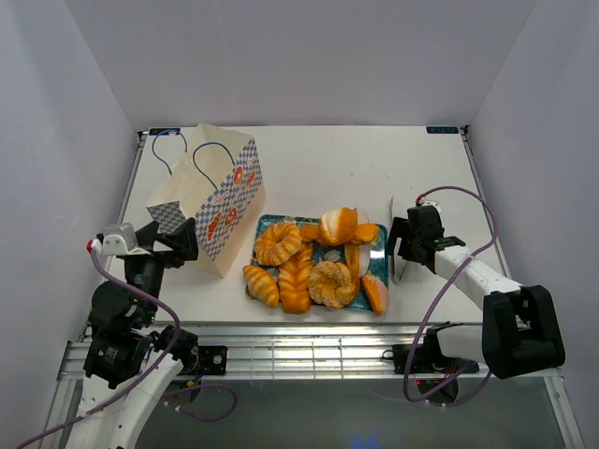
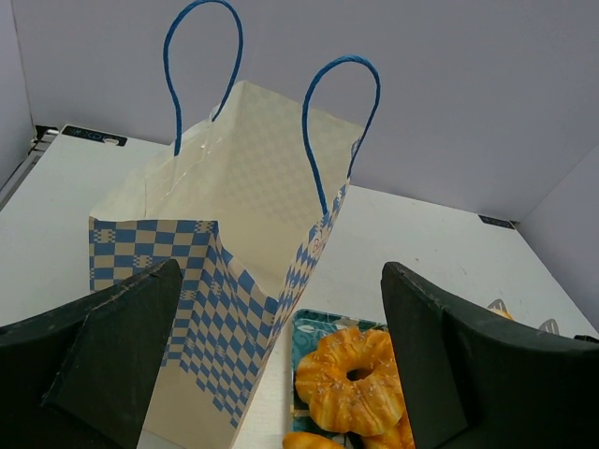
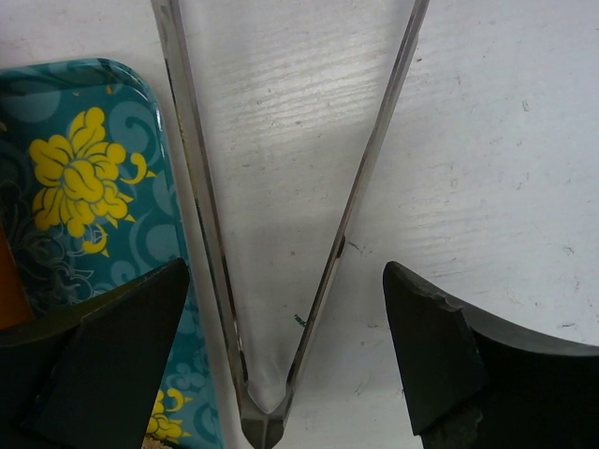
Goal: Place the fake bread into the paper bag
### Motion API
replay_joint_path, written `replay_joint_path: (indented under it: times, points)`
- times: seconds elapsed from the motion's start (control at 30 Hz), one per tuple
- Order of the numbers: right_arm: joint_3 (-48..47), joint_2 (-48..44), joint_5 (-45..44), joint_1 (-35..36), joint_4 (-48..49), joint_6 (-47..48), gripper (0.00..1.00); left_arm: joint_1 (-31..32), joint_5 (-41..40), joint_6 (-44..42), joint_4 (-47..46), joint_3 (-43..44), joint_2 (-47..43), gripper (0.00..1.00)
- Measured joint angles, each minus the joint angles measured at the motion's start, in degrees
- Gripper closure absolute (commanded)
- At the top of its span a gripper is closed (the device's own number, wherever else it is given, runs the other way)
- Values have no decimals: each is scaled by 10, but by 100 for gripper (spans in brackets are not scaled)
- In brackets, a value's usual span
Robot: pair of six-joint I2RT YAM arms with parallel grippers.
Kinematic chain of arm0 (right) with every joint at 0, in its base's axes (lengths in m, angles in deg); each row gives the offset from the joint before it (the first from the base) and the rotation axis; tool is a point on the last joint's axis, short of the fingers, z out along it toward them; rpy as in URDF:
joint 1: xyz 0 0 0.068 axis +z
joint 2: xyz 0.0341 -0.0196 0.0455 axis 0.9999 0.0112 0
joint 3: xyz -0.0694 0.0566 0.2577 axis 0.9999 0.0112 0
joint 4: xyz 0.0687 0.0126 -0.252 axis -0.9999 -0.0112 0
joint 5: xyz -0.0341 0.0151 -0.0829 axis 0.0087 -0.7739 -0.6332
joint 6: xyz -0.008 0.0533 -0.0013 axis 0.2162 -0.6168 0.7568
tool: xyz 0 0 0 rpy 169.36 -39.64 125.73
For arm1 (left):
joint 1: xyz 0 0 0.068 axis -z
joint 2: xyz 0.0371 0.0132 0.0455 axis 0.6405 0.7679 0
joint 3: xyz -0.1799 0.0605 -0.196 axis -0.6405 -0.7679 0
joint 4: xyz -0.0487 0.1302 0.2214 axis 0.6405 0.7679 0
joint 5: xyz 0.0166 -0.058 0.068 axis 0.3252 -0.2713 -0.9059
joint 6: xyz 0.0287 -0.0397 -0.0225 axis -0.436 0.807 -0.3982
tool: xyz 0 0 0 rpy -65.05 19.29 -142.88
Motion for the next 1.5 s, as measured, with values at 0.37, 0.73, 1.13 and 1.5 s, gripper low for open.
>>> replay_joint_path:
  times: [0.37,0.73,1.13,1.5]
  points:
    - [13,46,13,-17,38,-1,14,18,0,0,0,-2,0,2]
    - [-1,82,2,-17,77,3,36,28,0,0,0,-2,0,2]
    - [-2,22,4,-17,21,0,42,33,-7,0,0,-2,0,2]
    - [-49,-75,3,-17,-89,29,42,33,-14,0,0,-2,-3,2]
